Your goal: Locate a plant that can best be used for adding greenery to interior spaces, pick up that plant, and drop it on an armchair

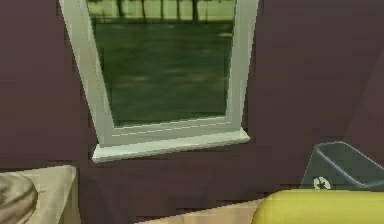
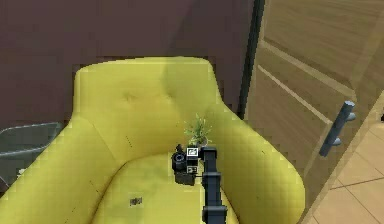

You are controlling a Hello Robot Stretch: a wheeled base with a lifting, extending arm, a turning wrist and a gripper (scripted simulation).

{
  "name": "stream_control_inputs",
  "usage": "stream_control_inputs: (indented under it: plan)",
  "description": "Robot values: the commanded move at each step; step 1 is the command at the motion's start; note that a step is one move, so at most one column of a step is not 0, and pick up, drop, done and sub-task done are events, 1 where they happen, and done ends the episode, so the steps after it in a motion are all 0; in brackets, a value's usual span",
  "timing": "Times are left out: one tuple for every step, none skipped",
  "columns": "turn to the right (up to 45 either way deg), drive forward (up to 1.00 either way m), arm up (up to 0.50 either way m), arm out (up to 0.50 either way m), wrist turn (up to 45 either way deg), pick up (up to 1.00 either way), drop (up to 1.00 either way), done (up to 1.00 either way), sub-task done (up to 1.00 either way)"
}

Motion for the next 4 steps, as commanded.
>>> stream_control_inputs:
  plan:
    - [0.0,0.0,0.0,0.0,-30.0,0.0,0.0,0.0,0.0]
    - [0.0,0.0,-0.3,0.0,0.0,0.0,0.0,0.0,0.0]
    - [0.0,0.0,0.0,0.0,0.0,0.0,1.0,0.0,0.0]
    - [0.0,0.0,0.1,0.0,0.0,0.0,0.0,0.0,0.0]
